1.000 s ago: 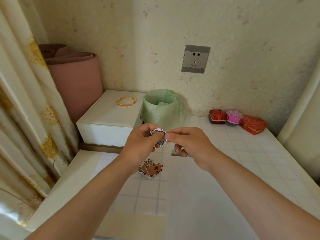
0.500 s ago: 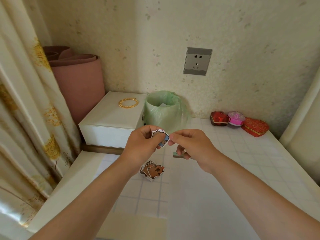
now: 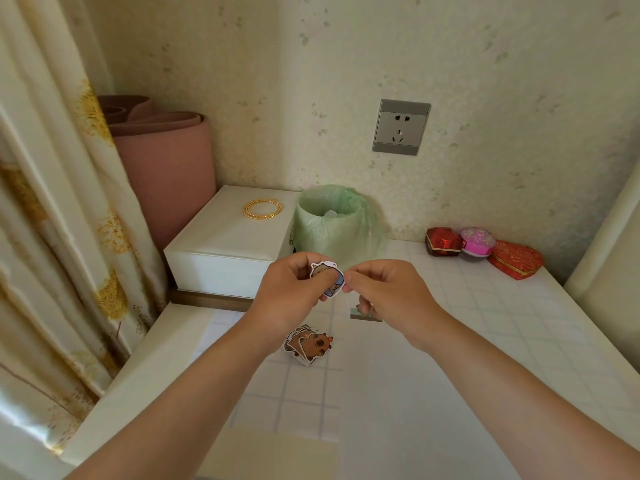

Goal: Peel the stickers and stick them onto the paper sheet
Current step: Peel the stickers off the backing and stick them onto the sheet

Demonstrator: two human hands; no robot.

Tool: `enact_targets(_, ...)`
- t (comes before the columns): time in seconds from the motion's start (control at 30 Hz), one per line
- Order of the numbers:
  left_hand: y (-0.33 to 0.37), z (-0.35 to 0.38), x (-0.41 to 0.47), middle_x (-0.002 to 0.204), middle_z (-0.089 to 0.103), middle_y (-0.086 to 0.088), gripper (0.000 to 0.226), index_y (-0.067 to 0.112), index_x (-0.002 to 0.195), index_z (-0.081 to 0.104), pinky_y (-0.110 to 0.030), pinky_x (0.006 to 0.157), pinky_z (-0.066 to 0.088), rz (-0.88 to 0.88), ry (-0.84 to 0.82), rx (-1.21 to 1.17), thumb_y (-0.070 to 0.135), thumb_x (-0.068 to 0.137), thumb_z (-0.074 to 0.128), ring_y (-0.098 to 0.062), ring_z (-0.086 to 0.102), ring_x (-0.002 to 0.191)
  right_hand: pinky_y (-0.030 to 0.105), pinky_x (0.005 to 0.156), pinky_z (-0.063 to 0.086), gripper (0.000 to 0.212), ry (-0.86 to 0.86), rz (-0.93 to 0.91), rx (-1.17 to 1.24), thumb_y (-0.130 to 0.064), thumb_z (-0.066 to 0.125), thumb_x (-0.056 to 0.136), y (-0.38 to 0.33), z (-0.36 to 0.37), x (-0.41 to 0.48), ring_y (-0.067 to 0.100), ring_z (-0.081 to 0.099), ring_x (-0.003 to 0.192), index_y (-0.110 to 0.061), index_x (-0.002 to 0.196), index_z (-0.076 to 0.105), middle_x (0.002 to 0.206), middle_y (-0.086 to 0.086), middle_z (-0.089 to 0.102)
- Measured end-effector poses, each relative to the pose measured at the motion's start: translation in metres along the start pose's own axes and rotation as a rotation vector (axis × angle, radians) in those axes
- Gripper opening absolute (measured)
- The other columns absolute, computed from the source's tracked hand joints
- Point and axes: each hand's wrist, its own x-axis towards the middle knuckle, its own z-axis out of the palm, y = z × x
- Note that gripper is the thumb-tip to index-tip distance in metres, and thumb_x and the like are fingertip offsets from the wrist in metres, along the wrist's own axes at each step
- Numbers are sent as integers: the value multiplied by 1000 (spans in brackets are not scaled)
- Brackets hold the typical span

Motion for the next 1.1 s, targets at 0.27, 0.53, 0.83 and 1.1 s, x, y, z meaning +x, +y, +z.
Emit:
enact_targets(0.27,1,-2,0,66,69,6,7,20,89,73,-15,55,47,13,42,-22,14,86,72,-4,60,55,23,46,37,14,-72,36,158,-17,66,94,-2,-4,0,15,52,54,-11,89,78,90,4,76)
enact_targets(0.53,2,-2,0,68,69,3,6,18,91,73,-15,56,47,15,29,-23,14,87,72,-5,59,56,23,49,40,15,-27,-6,63,-19,67,92,-2,-2,-1,16,51,54,-14,83,78,82,4,75)
enact_targets(0.83,5,-2,-3,70,71,1,7,18,88,74,-14,57,48,76,-18,41,12,87,72,-4,61,58,12,46,35,16,42,-192,-247,-20,66,91,-3,0,-6,4,44,42,-24,77,73,48,-22,55)
enact_targets(1.1,1,-4,-2,80,74,-4,7,21,86,76,-34,75,58,125,-47,122,15,85,74,-28,69,81,17,47,36,22,39,-258,-343,-15,64,88,-3,-3,-8,4,49,38,-22,69,73,49,-15,56)
